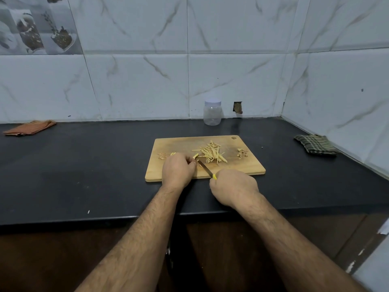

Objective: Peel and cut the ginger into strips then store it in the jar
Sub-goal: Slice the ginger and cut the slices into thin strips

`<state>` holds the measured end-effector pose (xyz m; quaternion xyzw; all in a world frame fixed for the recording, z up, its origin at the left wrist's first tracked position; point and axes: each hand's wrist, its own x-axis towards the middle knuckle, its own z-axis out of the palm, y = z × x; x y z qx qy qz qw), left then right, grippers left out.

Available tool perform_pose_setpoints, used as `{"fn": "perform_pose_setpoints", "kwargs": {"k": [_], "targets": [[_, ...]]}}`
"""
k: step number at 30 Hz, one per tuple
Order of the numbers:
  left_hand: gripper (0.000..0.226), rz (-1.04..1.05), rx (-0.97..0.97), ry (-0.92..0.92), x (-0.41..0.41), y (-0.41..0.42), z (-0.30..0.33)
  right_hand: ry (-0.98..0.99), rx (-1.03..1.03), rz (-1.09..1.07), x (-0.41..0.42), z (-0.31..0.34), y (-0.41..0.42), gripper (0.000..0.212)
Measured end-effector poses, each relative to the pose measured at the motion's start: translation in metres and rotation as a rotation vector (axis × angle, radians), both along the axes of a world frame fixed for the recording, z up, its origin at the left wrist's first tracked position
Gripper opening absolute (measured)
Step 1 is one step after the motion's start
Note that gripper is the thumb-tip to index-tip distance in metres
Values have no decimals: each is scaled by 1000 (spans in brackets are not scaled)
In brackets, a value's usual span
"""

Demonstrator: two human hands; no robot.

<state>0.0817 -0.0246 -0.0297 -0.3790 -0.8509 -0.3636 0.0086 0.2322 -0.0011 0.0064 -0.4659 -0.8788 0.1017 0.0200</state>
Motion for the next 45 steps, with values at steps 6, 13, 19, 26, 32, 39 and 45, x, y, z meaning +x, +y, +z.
{"fn": "perform_pose_setpoints", "kwargs": {"k": [6, 13, 19, 26, 32, 39, 45], "targets": [[15, 24, 52, 17, 2, -1, -1, -34, -4, -5, -3, 1, 9, 31], [19, 51, 126, 26, 1, 0, -2, 58, -158, -41, -12, 12, 27, 26], [21, 75, 54, 128, -4, 6, 2, 332, -540, -101, -15, 8, 36, 14], [22, 119, -199, 235, -3, 19, 15, 273, -358, -47, -16, 4, 36, 26], [20, 153, -197, 146, -7, 18, 19, 169, -289, -19, -22, 6, 34, 34], [21, 180, -152, 108, -9, 17, 19, 181, -261, -42, -22, 6, 32, 28], [18, 174, -161, 149, -13, 17, 22, 186, -246, -18, -20, 3, 32, 34]]}}
